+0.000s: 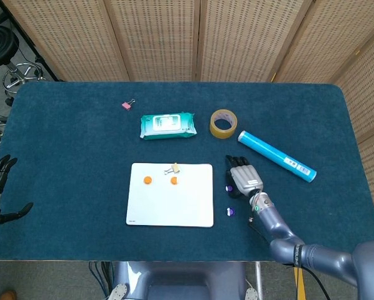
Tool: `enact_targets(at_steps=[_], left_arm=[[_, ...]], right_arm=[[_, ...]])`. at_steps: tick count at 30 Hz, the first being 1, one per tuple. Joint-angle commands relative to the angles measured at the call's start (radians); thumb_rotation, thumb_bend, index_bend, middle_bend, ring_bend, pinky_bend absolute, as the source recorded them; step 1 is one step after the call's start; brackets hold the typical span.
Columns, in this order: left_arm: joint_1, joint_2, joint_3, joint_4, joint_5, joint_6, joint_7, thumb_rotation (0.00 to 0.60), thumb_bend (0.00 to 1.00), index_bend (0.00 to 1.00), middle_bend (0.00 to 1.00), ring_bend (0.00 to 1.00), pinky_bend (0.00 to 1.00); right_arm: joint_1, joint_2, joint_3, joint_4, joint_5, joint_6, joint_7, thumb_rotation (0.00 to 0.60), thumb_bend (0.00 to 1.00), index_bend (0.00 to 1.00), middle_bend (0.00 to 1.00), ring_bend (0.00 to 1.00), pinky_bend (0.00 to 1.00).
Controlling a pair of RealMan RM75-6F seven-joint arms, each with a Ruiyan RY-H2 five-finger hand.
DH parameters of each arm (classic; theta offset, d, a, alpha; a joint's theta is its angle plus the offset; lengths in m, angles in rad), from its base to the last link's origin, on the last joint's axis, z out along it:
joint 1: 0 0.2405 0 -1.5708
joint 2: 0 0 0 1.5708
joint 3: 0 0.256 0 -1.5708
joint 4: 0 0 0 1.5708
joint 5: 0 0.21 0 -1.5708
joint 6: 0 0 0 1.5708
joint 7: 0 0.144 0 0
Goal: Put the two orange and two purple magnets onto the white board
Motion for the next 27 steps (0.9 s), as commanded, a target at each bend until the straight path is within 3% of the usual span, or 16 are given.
enact_targets(at_steps=[1,15,27], left_arm=[[0.0,0.001,0.0,0.0,0.0,0.0,-0.001,0.6,0.2,0.02,0.0,0.0,0.0],[0.002,0.01,0.003,-0.004,0.009,-0.001,-0.016,0.6,0.2,0.02,0.0,0.0,0.0],[0.007,0.026,0.006,-0.003,0.022,0.002,-0.05,0.6,0.2,0.02,0.0,0.0,0.0]], right_arm=[[0.001,0.008,0.005,-0.019,-0.011,0.01,-0.002,0.6,0.62,0.56,0.0,0.0,0.0],[0.053,0.0,0.05,-0.175,-0.003,0.04,-0.063,0.6,0.65,0.56,0.0,0.0,0.0],[0.161,-0.133,0.074,-0.174,0.107,0.051,-0.191,0.6,0.65,0.56,0.0,0.0,0.0]])
